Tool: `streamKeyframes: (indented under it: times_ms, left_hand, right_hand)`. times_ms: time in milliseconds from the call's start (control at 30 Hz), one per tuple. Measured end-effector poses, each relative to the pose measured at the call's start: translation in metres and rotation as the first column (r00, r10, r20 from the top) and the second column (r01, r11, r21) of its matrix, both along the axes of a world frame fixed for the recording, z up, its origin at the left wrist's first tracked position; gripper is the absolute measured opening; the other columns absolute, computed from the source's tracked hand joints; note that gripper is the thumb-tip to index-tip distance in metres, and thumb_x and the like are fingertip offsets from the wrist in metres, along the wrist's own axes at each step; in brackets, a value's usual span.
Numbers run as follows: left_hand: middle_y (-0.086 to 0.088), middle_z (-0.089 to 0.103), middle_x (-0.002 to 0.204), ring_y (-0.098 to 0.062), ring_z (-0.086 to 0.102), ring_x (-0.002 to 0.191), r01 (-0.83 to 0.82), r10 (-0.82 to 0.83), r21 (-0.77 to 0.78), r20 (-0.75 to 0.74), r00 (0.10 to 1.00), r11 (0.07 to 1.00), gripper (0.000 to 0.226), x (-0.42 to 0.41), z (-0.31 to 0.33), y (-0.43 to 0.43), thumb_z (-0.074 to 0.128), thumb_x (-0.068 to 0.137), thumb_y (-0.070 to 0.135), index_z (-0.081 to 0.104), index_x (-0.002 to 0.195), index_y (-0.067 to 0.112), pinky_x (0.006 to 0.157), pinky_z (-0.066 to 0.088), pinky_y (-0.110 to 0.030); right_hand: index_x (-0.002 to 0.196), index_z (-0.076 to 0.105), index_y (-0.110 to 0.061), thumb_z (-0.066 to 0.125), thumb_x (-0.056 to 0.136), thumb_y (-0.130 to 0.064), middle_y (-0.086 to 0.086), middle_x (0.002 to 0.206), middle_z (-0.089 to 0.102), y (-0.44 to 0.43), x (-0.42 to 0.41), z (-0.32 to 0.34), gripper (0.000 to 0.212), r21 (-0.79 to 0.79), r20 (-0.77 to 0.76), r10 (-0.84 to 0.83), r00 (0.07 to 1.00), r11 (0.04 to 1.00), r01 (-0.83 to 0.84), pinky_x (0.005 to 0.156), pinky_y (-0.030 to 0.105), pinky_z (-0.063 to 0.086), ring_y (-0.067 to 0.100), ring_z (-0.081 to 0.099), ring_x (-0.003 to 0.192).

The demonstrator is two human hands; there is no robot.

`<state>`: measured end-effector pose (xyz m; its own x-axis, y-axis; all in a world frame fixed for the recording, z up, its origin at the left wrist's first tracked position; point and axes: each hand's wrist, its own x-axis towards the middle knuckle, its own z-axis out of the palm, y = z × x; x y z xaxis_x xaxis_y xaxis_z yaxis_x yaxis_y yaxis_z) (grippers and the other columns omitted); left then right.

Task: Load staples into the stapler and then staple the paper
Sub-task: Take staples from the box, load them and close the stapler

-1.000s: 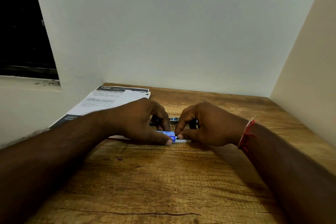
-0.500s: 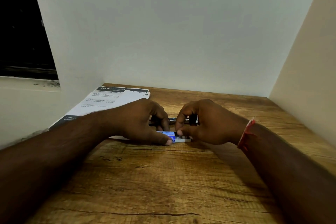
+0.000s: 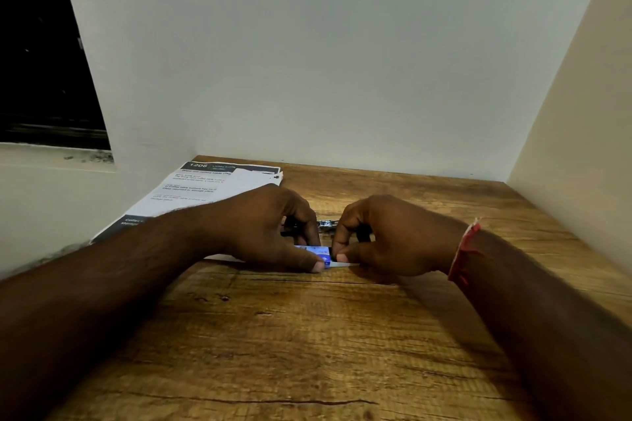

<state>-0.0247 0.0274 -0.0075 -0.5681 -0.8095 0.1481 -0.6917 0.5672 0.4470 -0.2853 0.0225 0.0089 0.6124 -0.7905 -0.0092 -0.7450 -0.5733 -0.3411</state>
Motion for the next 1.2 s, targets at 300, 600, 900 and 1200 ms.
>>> streamKeyframes:
  times_ms: [300,600,900,1200]
  left_hand:
    - [0.017,0.080,0.099,-0.005,0.074,0.101,0.002,-0.002,-0.011,0.002,1.000,1.000,0.024,0.001,-0.001,-0.002,0.095,0.083,0.058,0.086,0.095,0.039,0.093,0.062,-0.043]
    - [0.023,0.079,0.103,-0.002,0.073,0.104,-0.012,0.012,-0.008,0.012,1.000,1.000,0.026,0.000,-0.002,-0.002,0.093,0.083,0.062,0.086,0.097,0.040,0.094,0.062,-0.041]
    - [0.020,0.082,0.098,-0.010,0.072,0.094,-0.080,0.061,-0.089,-0.199,0.978,0.993,0.026,-0.006,-0.005,-0.005,0.089,0.088,0.060,0.087,0.106,0.040,0.089,0.063,-0.050]
    - [0.023,0.083,0.097,-0.007,0.074,0.088,-0.218,0.132,-0.216,-0.352,0.926,0.952,0.032,0.000,-0.011,-0.023,0.090,0.086,0.057,0.086,0.112,0.039,0.080,0.060,-0.033]
  right_hand:
    - [0.105,0.076,-0.032,0.074,0.103,-0.038,-0.007,0.100,0.074,0.004,0.005,0.001,0.006,0.026,-0.038,-0.006,0.999,1.000,0.007,0.069,0.026,0.054,0.011,0.069,0.086]
    - [0.102,0.075,-0.024,0.068,0.107,-0.022,-0.005,0.095,0.079,-0.007,-0.013,0.008,0.009,0.060,0.278,-0.051,0.959,0.998,0.036,0.074,0.027,0.062,0.006,0.073,0.081]
    - [0.111,0.075,-0.018,0.087,0.092,-0.008,0.003,0.088,0.083,-0.013,-0.010,-0.001,0.025,0.033,0.546,-0.145,0.825,0.988,0.152,0.072,0.023,0.066,0.012,0.083,0.081]
    - [0.101,0.088,-0.014,0.089,0.090,-0.007,-0.001,0.091,0.086,-0.019,-0.007,-0.008,0.013,0.067,0.698,-0.235,0.676,0.962,0.265,0.085,0.033,0.070,0.014,0.084,0.084]
